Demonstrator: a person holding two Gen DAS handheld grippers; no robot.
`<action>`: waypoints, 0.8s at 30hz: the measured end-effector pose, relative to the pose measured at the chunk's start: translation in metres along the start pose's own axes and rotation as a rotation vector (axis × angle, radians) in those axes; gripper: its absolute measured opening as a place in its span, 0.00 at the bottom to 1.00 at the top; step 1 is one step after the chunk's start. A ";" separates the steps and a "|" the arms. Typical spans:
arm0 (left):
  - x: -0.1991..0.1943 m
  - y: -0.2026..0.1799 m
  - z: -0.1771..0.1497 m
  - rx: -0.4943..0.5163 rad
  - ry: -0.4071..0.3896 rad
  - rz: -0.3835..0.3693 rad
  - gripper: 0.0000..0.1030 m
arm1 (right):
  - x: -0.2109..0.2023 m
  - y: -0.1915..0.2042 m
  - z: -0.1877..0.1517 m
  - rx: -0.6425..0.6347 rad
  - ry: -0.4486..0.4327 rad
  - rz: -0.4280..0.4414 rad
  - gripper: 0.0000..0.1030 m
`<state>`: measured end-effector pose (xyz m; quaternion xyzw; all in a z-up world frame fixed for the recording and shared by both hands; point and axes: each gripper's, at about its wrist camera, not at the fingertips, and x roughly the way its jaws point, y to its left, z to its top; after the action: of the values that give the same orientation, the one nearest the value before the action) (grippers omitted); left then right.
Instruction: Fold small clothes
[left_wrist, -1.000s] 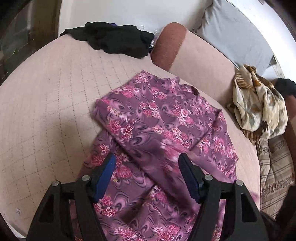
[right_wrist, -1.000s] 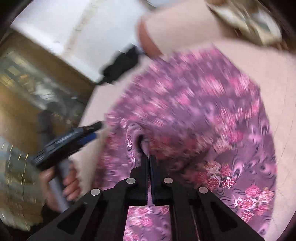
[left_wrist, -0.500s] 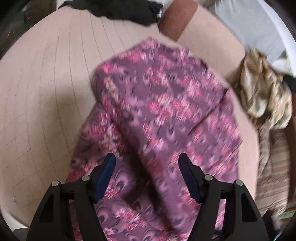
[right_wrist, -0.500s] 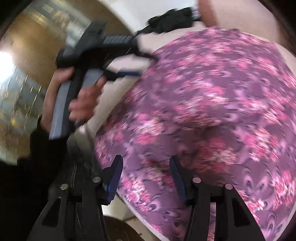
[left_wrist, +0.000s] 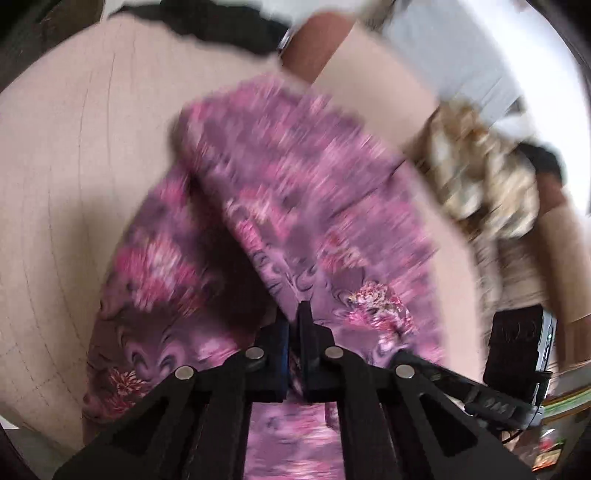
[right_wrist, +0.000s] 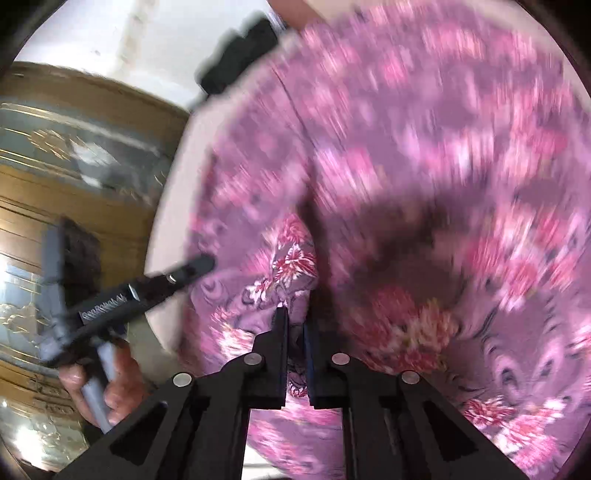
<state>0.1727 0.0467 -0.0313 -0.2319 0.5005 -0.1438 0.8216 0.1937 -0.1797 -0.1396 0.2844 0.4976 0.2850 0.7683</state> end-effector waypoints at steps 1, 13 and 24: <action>-0.011 -0.008 0.002 -0.004 -0.024 -0.051 0.04 | -0.022 0.008 0.005 -0.008 -0.059 0.045 0.08; 0.066 -0.040 -0.037 0.073 0.209 -0.040 0.17 | -0.070 -0.085 0.005 0.121 0.017 -0.293 0.09; 0.052 0.056 0.109 -0.251 0.028 0.160 0.60 | -0.120 -0.038 0.005 -0.057 -0.210 -0.350 0.49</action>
<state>0.2937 0.0956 -0.0568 -0.2901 0.5431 -0.0171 0.7878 0.1629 -0.2923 -0.0931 0.2000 0.4484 0.1300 0.8614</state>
